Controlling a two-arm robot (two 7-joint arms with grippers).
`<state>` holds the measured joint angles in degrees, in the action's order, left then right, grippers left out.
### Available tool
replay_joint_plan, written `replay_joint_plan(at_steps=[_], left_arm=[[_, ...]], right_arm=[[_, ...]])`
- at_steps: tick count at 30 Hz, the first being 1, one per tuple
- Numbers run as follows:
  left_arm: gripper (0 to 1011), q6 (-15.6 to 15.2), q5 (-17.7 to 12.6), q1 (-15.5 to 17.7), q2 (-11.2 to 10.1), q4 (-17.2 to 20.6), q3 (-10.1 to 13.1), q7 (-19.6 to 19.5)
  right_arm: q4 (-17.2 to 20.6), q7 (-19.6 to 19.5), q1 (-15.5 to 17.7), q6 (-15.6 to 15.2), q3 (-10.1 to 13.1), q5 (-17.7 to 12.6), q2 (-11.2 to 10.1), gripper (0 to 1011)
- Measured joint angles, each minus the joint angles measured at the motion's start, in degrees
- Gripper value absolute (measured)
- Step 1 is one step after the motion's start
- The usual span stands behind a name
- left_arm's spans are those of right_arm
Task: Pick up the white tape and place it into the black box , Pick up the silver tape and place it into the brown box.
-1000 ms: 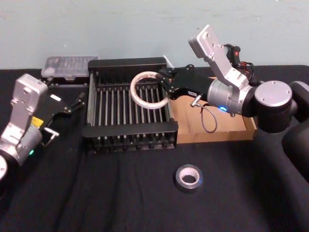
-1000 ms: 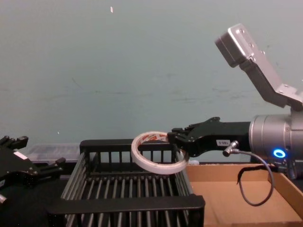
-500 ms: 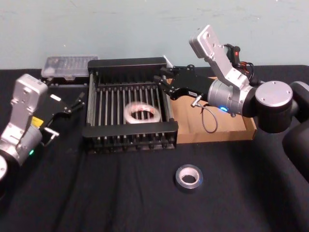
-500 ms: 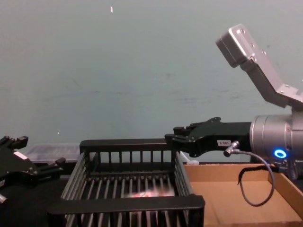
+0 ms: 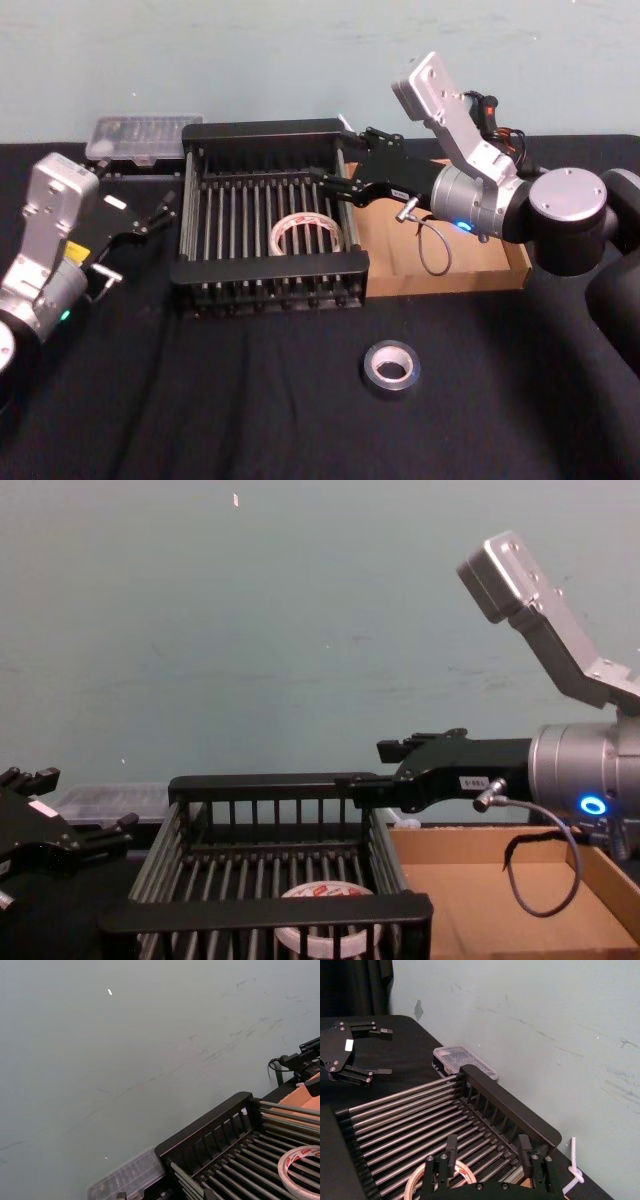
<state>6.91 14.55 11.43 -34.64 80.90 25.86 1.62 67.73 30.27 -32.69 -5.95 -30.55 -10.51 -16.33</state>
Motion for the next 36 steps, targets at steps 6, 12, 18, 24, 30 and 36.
replay_joint_plan(at_steps=[6, 12, 18, 24, 30, 36], left_arm=[[1001, 0.0, 0.0, 0.0, 0.0, 0.0, 0.0, 0.0], [1002, 0.0, 0.0, 0.0, 0.0, 0.0, 0.0, 0.0], [1001, 0.0, 0.0, 0.0, 0.0, 0.0, 0.0, 0.0], [1001, 0.0, 0.0, 0.0, 0.0, 0.0, 0.0, 0.0], [1001, 0.0, 0.0, 0.0, 0.0, 0.0, 0.0, 0.0], [1002, 0.0, 0.0, 0.0, 0.0, 0.0, 0.0, 0.0]], right_arm=[[0.0, 0.0, 0.0, 0.0, 0.0, 0.0, 0.0, 920], [0.0, 0.0, 0.0, 0.0, 0.0, 0.0, 0.0, 1002], [0.0, 0.0, 0.0, 0.0, 0.0, 0.0, 0.0, 1002], [0.7, -0.6, 0.4, -0.5, 0.2, 0.0, -0.3, 1002], [4.0, -1.2, 2.1, -2.1, 1.5, -1.2, -1.7, 1002], [9.7, -1.7, 5.5, -4.1, 3.1, -2.8, -4.4, 1002]])
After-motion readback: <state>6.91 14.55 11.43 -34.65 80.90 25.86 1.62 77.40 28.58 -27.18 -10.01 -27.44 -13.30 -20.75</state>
